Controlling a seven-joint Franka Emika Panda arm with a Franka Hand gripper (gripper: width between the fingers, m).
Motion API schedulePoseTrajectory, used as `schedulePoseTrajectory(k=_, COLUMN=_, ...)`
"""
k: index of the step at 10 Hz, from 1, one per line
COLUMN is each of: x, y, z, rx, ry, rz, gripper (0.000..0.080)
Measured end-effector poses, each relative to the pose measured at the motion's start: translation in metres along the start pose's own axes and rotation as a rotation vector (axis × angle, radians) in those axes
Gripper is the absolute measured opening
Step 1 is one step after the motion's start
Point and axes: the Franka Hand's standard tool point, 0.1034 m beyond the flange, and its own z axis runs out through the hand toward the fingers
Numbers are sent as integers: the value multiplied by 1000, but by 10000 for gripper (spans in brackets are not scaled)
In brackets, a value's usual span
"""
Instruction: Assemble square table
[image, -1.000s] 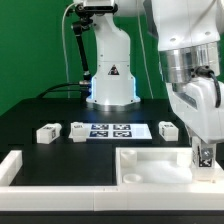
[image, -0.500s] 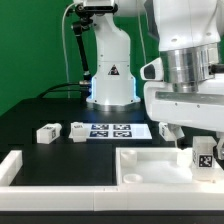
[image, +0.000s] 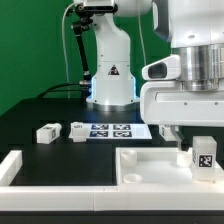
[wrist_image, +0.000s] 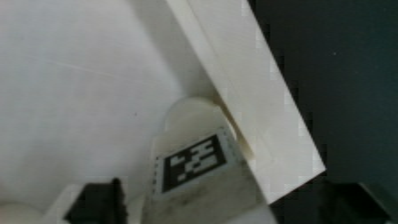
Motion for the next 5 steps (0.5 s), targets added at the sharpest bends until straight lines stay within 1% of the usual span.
schedulePoseTrajectory(k=1, x=0, y=0, z=0, rx=0, ry=0, rz=2, gripper=397)
schedulePoseTrajectory(k=2, x=0, y=2, z=1, rx=-3, ry=-2, rz=64, gripper=292)
schedulePoseTrajectory(k=4, x=0, y=2, z=1, rx=-3, ry=-2, rz=161, gripper=292)
schedulePoseTrajectory(k=5, x=0, y=2, z=1, rx=0, ry=-4, rz=254, gripper=292)
